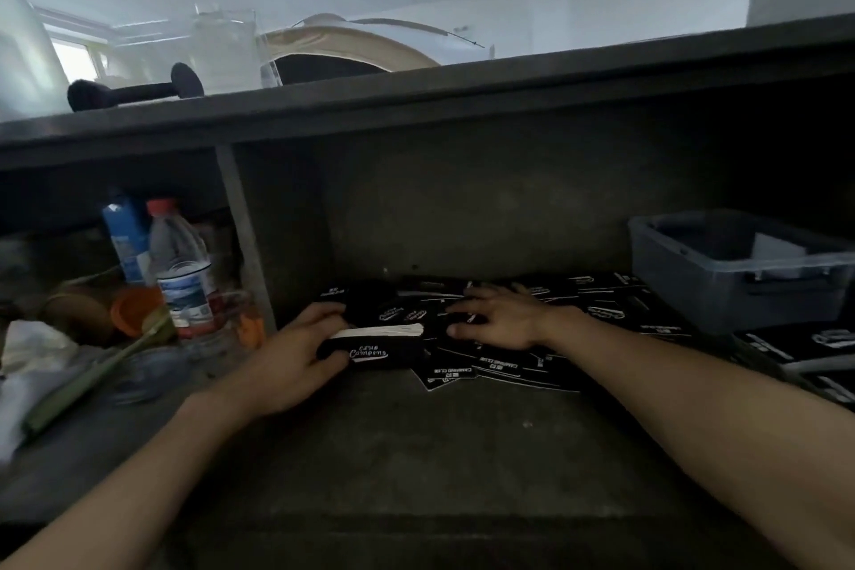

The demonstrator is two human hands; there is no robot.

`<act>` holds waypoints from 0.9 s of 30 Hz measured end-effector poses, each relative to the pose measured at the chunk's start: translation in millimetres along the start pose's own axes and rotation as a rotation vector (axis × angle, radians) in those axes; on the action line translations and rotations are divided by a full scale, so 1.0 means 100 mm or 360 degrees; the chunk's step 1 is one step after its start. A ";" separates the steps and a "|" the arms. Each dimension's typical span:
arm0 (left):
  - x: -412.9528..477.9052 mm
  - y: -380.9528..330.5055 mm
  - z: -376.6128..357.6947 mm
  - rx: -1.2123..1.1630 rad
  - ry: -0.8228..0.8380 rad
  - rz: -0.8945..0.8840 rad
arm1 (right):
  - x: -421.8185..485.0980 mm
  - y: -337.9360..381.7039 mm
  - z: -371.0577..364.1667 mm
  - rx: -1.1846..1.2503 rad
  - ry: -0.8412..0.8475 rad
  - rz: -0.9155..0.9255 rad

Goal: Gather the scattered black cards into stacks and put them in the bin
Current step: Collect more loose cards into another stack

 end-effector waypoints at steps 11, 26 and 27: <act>0.58 0.02 -0.15 -0.0395 0.0146 0.0449 | -1.16 -0.65 0.17 0.0119 0.0077 -0.0840; 0.41 -0.73 -0.17 -0.0477 0.0224 -0.0254 | -0.84 -0.67 0.47 0.0107 -0.0516 -0.0485; 0.39 -0.74 -0.11 -0.0480 0.0198 -0.0259 | -0.83 -0.67 0.50 0.0135 -0.0497 -0.0511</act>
Point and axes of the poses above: each hand's wrist, its own x-axis towards the middle knuckle, its own z-axis out of the back of the hand, y = z × x, the point moved 7 cm from there along x, towards the middle knuckle, and after that the axes turned 11 degrees about z, right-handed, at the moved point
